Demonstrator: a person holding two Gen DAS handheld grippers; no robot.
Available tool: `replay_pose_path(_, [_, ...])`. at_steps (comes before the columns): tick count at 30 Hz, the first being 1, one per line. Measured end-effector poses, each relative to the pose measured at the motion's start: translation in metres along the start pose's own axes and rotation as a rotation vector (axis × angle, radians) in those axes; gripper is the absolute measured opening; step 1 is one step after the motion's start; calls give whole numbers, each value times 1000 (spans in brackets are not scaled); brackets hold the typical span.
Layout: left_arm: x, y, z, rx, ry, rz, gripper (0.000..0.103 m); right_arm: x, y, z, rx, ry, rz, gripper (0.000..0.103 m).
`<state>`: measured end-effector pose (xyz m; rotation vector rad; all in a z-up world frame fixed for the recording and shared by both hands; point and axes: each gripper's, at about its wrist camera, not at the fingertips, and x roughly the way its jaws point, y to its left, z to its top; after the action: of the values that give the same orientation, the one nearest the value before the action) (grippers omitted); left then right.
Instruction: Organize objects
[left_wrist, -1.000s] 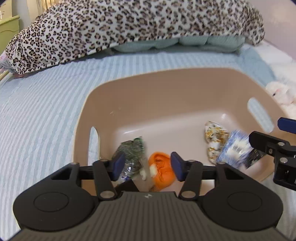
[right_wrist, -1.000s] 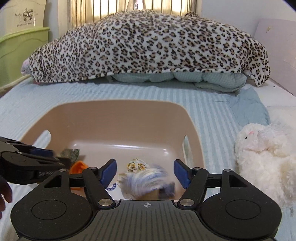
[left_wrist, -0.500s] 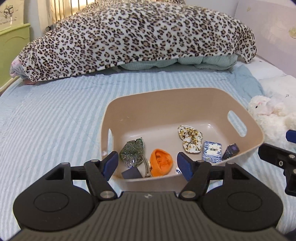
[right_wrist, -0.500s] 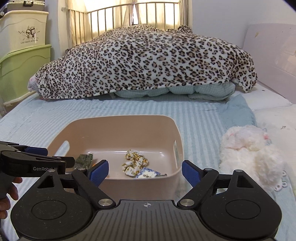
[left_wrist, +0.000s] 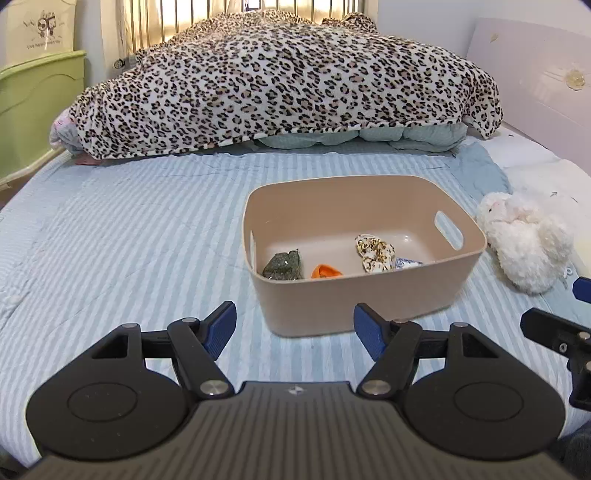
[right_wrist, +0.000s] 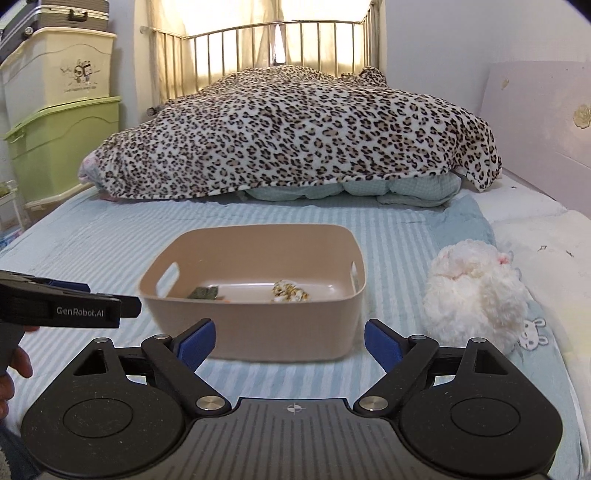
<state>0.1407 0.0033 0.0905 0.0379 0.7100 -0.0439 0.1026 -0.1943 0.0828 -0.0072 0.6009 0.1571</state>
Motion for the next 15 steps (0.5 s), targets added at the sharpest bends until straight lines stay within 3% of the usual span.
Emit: replay_pose_path(15, [-64,4,-45,-5,-24,-12,71,-52,17,-39,6,15,36,89])
